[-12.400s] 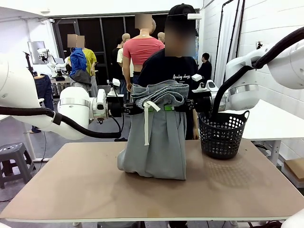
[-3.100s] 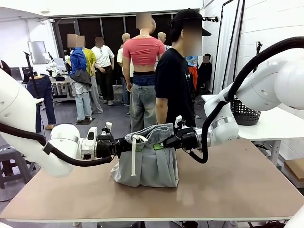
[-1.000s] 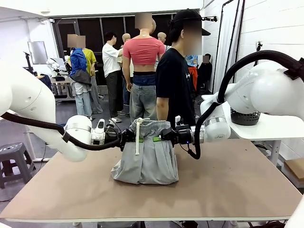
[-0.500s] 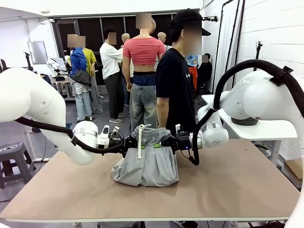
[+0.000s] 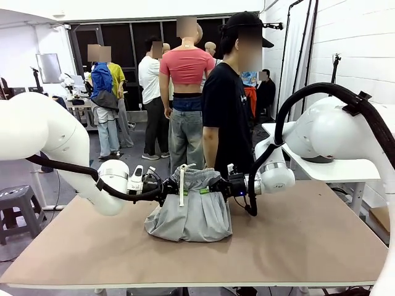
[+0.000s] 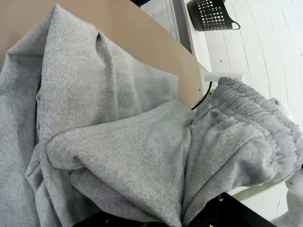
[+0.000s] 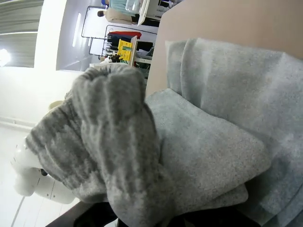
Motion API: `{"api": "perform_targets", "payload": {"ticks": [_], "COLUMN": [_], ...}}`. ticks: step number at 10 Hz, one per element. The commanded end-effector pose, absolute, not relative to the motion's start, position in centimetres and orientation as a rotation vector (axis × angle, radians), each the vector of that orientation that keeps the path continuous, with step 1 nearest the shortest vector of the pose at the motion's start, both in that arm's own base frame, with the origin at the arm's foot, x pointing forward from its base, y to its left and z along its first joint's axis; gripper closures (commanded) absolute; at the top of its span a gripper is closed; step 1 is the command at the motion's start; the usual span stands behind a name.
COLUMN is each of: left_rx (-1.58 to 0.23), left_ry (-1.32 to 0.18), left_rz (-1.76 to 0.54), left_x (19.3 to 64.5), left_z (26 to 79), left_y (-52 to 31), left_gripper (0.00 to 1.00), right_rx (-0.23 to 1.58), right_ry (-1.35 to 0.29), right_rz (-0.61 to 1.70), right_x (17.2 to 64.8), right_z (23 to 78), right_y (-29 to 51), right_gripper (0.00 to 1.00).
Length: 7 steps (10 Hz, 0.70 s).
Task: Fold the training pants.
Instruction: Fold the Training pants in half.
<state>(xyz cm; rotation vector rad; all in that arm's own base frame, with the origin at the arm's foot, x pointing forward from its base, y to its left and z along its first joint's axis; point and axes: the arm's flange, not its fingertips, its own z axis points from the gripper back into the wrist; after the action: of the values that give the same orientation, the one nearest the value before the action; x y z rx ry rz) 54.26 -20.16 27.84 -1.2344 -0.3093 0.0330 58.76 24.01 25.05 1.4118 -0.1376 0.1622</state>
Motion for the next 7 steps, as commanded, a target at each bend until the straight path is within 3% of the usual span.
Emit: {"api": "perform_targets", "payload": {"ticks": [1,4,7], "left_rx": [-1.233,-1.237,-1.215], "left_ry": [-0.393,-0.448,-0.396], "left_rz": [-0.014,-0.032,0.025], "left_x": [54.6,54.9,56.1], "left_z": [28.3,29.4,28.5], "left_y": [-18.6,-18.3,-18.1], "left_gripper": [1.00,1.00,1.00], "right_rx": [1.379,1.395,1.376], "right_ry": [-0.203,-0.233,-0.214], "right_rz": [0.167,0.170,0.134], "right_x": [60.5,61.0,62.3], "right_z": [26.2,26.6,25.4], "right_y": [22.9,22.7,22.7], "right_gripper": [1.00,1.00,1.00]}}
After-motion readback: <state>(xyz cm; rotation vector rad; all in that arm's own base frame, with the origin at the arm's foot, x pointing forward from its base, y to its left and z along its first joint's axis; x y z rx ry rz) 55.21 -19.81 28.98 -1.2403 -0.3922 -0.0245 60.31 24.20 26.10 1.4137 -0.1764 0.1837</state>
